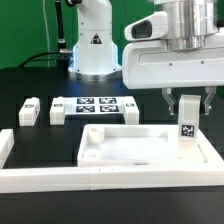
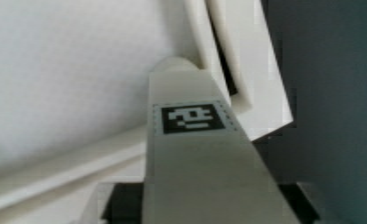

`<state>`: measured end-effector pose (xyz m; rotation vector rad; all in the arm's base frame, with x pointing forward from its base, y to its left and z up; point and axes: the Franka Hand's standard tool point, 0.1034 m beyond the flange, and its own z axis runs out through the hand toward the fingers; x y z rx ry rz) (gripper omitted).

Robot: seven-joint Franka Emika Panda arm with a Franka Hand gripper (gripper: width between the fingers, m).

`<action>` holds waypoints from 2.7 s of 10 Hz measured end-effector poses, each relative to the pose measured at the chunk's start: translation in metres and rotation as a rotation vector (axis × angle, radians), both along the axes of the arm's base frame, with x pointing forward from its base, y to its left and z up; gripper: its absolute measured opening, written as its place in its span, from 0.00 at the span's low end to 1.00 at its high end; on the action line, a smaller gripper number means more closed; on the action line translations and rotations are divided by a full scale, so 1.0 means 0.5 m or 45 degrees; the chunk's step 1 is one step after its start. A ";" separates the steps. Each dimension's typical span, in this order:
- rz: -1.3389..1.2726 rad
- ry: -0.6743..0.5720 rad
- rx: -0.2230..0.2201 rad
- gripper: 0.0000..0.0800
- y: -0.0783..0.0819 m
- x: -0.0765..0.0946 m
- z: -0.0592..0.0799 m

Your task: Assemble desk

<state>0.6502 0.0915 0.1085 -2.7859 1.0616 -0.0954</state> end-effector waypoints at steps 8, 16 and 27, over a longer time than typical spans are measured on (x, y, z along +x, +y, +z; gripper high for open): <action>-0.666 0.176 0.157 0.37 0.020 -0.008 -0.004; 0.834 -0.076 -0.052 0.81 0.002 -0.005 0.000; 0.502 -0.007 -0.051 0.36 0.012 0.013 -0.002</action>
Offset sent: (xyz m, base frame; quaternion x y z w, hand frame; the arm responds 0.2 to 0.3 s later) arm 0.0171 0.0028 0.0058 0.0560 -0.0116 0.2918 0.9548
